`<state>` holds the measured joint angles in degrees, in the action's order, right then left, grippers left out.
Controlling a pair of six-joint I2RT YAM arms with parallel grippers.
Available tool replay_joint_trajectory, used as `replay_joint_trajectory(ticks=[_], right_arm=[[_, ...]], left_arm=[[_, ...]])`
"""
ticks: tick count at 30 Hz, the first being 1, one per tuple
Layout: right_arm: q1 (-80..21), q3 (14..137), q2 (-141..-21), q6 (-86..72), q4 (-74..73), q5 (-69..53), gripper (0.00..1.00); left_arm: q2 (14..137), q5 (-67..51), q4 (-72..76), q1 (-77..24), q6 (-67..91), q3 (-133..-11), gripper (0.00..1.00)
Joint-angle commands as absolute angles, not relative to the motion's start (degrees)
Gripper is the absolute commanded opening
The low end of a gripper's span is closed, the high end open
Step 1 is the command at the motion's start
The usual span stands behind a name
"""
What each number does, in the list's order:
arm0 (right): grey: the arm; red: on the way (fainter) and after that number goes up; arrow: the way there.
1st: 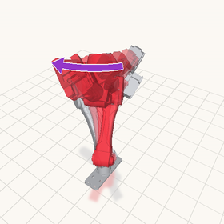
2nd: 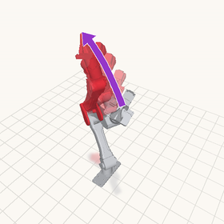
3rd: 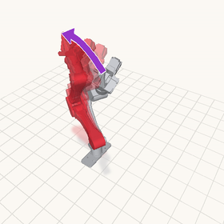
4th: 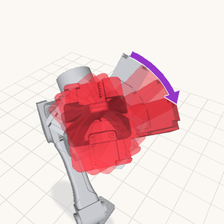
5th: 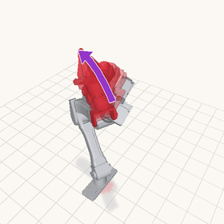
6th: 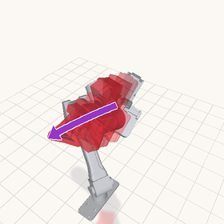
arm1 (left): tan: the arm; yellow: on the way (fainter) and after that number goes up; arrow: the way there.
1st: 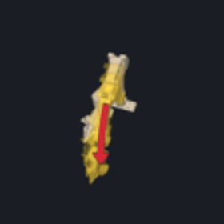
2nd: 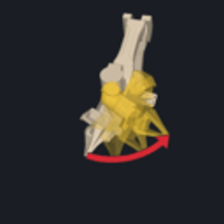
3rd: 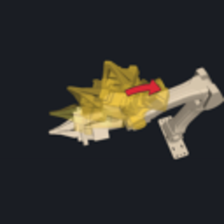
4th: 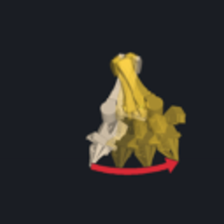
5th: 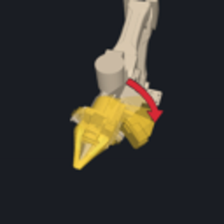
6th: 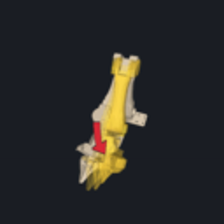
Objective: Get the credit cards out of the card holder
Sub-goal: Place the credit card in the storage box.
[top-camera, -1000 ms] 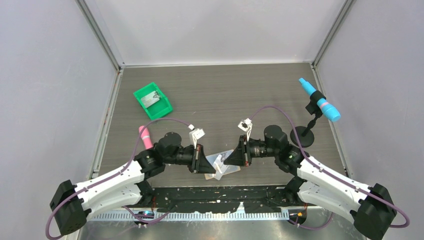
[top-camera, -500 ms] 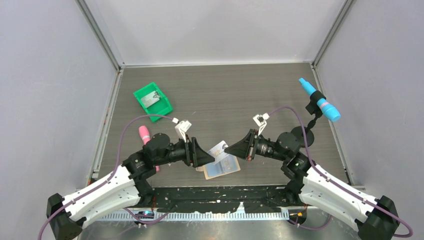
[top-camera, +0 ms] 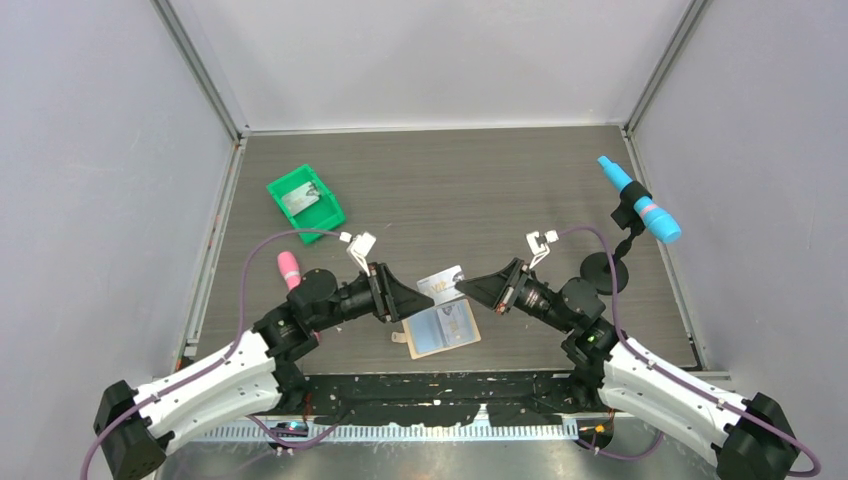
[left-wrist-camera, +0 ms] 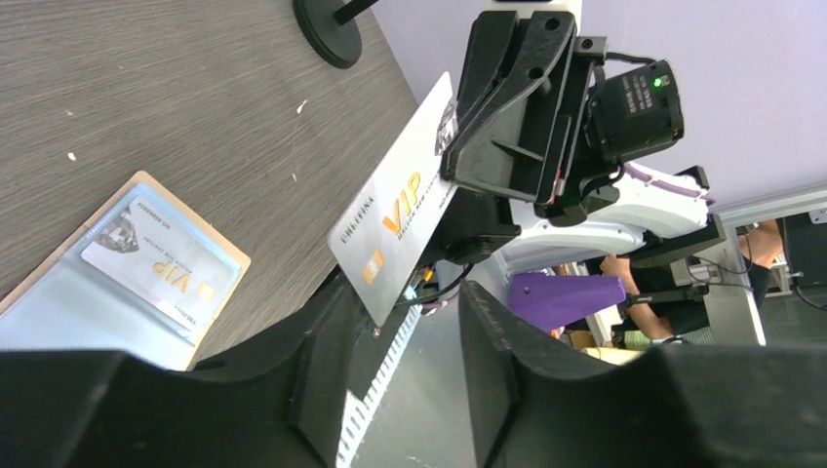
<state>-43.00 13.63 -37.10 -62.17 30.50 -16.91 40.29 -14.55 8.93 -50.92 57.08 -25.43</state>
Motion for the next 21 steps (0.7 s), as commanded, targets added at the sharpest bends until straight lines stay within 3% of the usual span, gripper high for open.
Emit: replay_joint_trajectory(ticks=[1,4,9,12,18,21], right_arm=[[-42.89,12.59,-36.23,-64.85,36.28,-13.59,0.05],[-42.89,11.60,-35.46,-65.28,35.87,-12.93,0.05],[-42.89,10.81,-35.30,-65.22,35.75,-12.81,0.06],[-42.81,10.54,-35.27,-64.95,35.51,-13.02,0.15],[-42.31,10.77,-32.45,-62.49,30.22,-12.96,0.42],[-42.05,12.14,-28.67,-59.34,22.93,-12.03,0.67]], left_arm=[[42.07,-14.60,16.38,-50.71,58.09,-26.04,0.37],[42.54,-14.48,17.02,-50.71,58.18,-26.27,0.22],[42.43,-12.91,16.92,-50.54,58.01,-26.39,0.07],[43.01,-12.72,15.07,-50.09,57.47,-27.55,0.00],[42.46,-11.81,8.59,-47.40,54.02,-30.12,0.00],[42.33,-12.58,4.44,-43.85,51.73,-32.05,0.00]])
